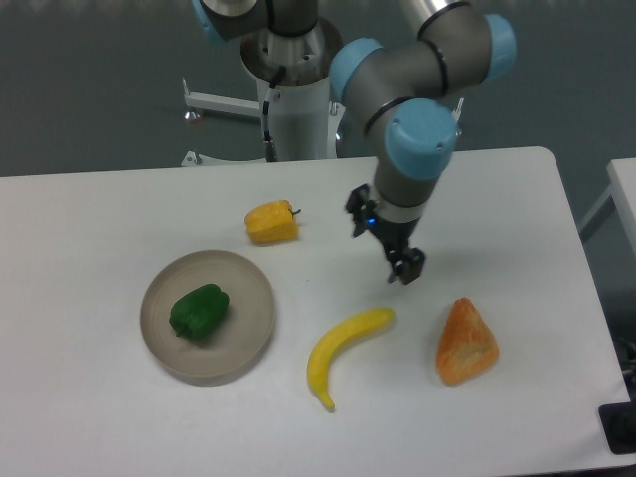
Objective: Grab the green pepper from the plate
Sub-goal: 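Move the open gripper over the green pepper on the plate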
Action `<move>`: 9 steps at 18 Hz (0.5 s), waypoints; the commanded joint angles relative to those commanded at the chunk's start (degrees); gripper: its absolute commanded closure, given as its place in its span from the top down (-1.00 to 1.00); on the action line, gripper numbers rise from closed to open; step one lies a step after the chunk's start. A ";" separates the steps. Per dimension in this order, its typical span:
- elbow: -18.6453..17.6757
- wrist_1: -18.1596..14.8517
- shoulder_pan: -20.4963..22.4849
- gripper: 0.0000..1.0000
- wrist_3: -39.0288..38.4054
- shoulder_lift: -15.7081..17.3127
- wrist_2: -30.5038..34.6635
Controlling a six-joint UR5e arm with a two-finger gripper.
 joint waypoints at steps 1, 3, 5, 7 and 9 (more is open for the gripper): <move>-0.17 0.00 -1.49 1.00 -3.16 -0.09 0.00; -0.26 0.70 -4.39 1.00 -9.92 -0.70 0.09; -0.35 1.84 -7.03 1.00 -15.03 -1.75 0.00; -0.26 2.11 -9.59 1.00 -20.31 -3.51 -0.09; -0.26 3.33 -10.91 1.00 -23.83 -5.00 -0.96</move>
